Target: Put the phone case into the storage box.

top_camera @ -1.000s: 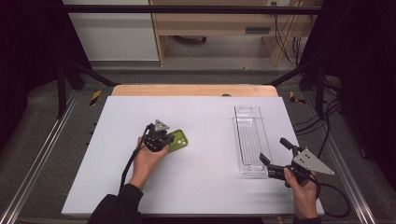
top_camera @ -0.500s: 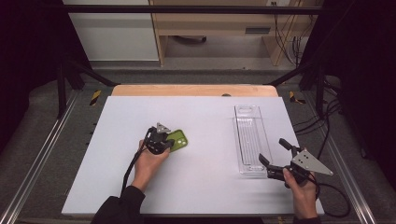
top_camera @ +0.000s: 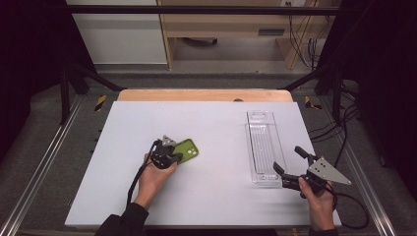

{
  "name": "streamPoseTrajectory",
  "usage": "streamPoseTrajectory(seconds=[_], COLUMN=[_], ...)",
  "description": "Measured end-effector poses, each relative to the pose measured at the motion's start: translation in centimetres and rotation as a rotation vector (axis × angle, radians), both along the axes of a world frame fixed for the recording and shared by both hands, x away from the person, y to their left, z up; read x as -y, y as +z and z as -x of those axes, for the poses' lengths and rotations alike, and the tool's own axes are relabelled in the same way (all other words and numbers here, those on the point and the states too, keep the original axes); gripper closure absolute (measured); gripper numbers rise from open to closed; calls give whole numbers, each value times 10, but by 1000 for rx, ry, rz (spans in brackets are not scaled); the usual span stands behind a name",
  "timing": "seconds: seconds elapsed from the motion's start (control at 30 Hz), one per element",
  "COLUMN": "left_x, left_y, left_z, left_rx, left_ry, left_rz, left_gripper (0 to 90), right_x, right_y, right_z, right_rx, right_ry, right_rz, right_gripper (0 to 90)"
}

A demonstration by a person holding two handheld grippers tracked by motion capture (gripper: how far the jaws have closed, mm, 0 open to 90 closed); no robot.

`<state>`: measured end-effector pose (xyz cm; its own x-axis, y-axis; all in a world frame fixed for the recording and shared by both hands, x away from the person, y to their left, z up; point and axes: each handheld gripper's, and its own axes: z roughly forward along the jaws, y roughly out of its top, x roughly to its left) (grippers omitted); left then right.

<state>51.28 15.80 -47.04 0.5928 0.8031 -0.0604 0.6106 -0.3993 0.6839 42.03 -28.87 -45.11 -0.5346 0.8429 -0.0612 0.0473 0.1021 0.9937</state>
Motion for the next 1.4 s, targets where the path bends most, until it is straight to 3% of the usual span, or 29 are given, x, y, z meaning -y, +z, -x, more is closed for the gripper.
streamPoseTrajectory(seconds=[0.5, 0.67, 0.8, 1.0, 1.17, 1.4], left_x=[1, 2, 7, 22, 33, 47], left_y=[-2, -2, -2, -2, 1, 1], left_z=[34, 45, 43, 26, 16, 31], left_rx=[-4, 2, 17, 32, 17, 9], left_ry=[-87, -117, -114, -118, -137, -232], left_rz=[28, 18, 12, -8, -24, -35], left_gripper=[900, 900, 900, 900, 900, 900], right_x=[3, 4, 4, 4, 4, 6], right_y=[0, -1, -1, -2, -2, -2], right_z=[1, 1, 0, 0, 0, 0], right_rx=[-2, -2, -4, -9, -11, -9], right_ry=[-9, -13, -14, -14, -18, -22], right_rz=[-12, -12, -8, -5, -2, -5], right_gripper=[62, 61, 61, 61, 61, 61])
